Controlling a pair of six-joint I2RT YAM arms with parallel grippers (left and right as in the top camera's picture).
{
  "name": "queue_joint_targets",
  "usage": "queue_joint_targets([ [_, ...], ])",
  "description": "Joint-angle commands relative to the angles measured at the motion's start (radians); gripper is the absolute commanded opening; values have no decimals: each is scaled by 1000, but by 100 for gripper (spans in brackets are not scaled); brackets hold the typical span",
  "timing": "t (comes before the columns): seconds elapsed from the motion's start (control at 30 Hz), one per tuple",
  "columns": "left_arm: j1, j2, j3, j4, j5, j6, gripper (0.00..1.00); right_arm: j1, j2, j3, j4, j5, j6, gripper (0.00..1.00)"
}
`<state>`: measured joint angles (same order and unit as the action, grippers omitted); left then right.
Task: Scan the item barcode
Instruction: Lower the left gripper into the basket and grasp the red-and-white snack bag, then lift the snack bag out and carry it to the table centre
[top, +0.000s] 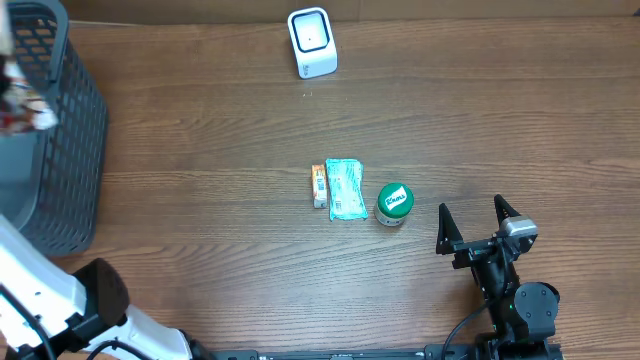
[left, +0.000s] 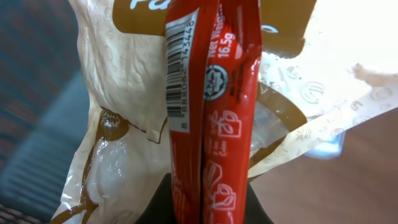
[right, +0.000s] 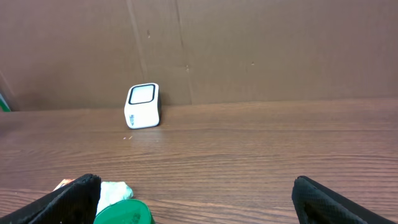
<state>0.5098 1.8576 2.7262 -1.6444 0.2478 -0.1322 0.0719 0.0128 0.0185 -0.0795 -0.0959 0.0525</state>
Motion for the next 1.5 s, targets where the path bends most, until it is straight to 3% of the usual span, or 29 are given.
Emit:
queue_joint_targets([
  [0.0,-87,3,2,-45,4,-18,4,-6,-10,-11,3,13,8,100],
  [0.33,-394,5,-145,-45,-54,-79,4,-6,-10,-11,3,13,8,100],
  [0.77,-729,5,-602,52,-349,-389,4,-6,-10,-11,3,13,8,100],
  [1.1,-819,5,-958,286,-353,-527,4,-6,-10,-11,3,13,8,100],
  [1.27,-832,5,-1116,425,-352,-524,4,-6,-10,-11,3,13,8,100],
  [1.47,-840,6,-1263,557,-352,-441,4,-6,-10,-11,3,13,8,100],
])
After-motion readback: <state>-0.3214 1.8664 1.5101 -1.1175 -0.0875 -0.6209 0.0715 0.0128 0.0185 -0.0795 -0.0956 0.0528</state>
